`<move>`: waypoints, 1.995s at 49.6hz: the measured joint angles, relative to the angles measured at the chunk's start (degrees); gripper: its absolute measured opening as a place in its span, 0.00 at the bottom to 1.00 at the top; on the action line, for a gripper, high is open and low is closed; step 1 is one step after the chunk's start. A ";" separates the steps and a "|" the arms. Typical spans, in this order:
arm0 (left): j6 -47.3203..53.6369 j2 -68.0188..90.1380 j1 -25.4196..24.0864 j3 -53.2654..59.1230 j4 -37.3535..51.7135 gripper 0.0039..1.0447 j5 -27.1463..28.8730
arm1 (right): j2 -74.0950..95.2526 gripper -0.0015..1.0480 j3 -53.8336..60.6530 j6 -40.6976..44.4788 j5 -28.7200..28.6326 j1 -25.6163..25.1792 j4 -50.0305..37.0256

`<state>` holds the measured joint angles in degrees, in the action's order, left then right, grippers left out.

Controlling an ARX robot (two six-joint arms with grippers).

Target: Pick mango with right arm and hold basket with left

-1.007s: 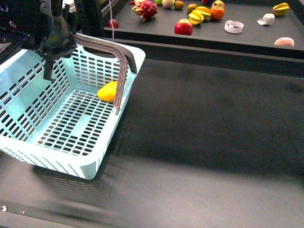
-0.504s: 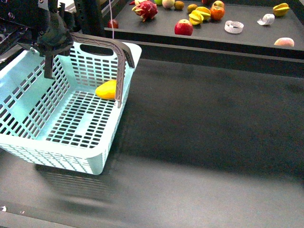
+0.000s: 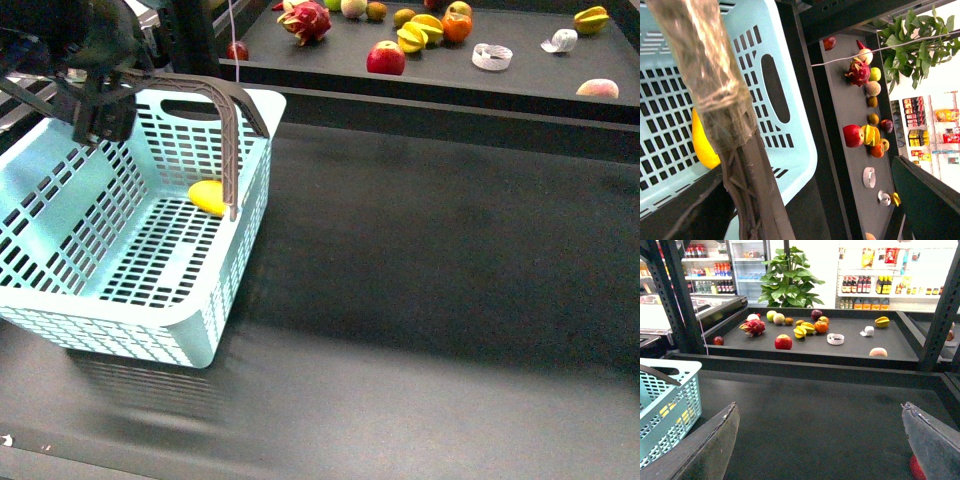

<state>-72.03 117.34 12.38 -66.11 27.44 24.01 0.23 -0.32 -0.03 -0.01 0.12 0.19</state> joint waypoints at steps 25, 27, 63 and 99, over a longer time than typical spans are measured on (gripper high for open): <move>24.70 -35.93 -5.18 37.66 11.21 0.95 5.20 | 0.00 0.92 0.00 0.00 -0.02 0.00 0.00; 24.37 -40.70 -5.75 41.42 9.97 0.95 4.92 | 0.00 0.92 0.00 0.00 -0.02 0.00 0.00; 61.02 -62.51 -12.57 61.48 23.12 0.55 -24.44 | 0.00 0.92 0.00 0.00 -0.09 0.00 0.00; 71.43 -93.70 -12.37 64.94 -3.74 0.04 -24.04 | 0.00 0.92 0.00 -0.02 0.09 0.00 0.00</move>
<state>-0.60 23.64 0.01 -1.17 23.70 -0.03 0.23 -0.32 -0.05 0.08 0.12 0.19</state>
